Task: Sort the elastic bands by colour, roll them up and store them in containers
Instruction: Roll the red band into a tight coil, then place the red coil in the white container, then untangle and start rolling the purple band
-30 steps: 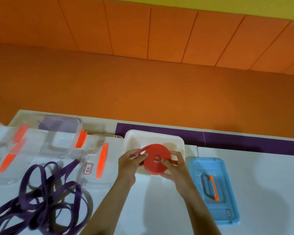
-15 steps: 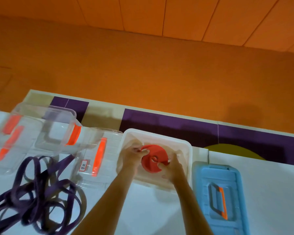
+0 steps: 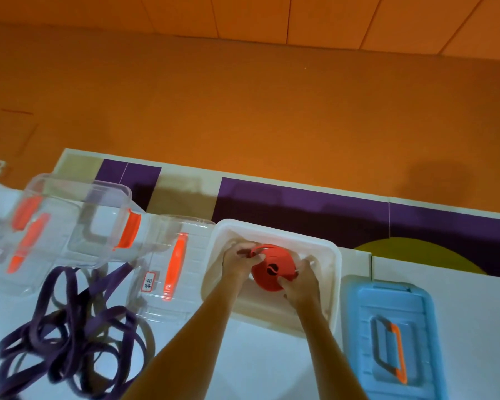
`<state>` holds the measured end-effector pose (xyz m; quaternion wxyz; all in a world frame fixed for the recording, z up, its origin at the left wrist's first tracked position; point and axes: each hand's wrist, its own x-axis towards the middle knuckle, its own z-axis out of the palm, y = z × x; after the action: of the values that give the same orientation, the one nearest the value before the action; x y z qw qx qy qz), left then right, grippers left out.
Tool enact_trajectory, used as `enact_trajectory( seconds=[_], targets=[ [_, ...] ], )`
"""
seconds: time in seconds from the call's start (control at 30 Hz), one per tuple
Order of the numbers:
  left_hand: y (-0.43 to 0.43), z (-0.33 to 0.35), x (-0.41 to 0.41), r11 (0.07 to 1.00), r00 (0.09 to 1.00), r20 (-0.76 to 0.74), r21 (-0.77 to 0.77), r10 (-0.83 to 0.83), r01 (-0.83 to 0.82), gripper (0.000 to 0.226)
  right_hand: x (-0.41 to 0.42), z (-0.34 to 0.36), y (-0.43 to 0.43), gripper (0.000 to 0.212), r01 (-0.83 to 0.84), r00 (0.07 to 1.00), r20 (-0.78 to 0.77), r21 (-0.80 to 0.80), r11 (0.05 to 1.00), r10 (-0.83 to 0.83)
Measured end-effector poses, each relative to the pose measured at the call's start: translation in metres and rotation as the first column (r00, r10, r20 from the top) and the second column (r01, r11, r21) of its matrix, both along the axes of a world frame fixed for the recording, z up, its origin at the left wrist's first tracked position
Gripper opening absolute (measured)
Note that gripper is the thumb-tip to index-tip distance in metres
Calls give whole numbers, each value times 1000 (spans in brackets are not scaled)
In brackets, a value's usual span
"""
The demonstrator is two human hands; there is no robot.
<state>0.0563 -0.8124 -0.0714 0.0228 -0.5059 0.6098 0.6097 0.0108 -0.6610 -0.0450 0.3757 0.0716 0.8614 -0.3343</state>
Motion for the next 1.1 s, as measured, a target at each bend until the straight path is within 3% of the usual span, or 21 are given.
enact_trajectory(
  seconds=[0.1,0.2,0.33,0.4,0.5,0.57,0.6,0.63,0.7,0.8,0.93,1.1],
  targets=[
    [-4,-1,-2,999,999,11,-38,-36,36,33,0,0,-2,84,-33,999,-5,33,999,33],
    [-2,-1,-11,971,984,114,-183,-137,156,37,-5,3,-2,87,-86,995,-33,79,993,89],
    [2,16,-16,890,937,202,-307,-285,337,42,-1,26,3,65,-192,967,-146,129,973,210],
    [2,32,-9,745,850,276,-409,-449,527,40,6,44,8,56,-248,921,-259,183,951,290],
    [1,69,16,436,698,370,-578,-613,689,33,22,71,11,41,-303,815,-448,214,929,369],
    [-2,97,41,151,570,461,-673,-680,724,35,38,89,10,31,-336,739,-536,232,913,408],
    [-4,110,54,60,533,486,-697,-693,714,36,47,96,9,26,-346,699,-575,250,904,426],
    [-6,122,68,27,517,494,-705,-699,709,35,57,102,9,23,-358,653,-613,267,895,445],
    [-14,140,101,18,504,506,-693,-700,721,29,81,112,7,22,-384,567,-676,289,877,471],
    [-35,151,151,15,517,517,-697,-682,717,27,117,121,-5,22,-420,530,-697,278,864,482],
    [-77,152,211,23,539,536,-695,-650,719,27,163,119,-36,17,-460,586,-624,269,846,517],
    [-159,137,293,61,539,546,-664,-641,745,34,237,93,-94,27,-539,640,-465,296,788,612]
  ],
)
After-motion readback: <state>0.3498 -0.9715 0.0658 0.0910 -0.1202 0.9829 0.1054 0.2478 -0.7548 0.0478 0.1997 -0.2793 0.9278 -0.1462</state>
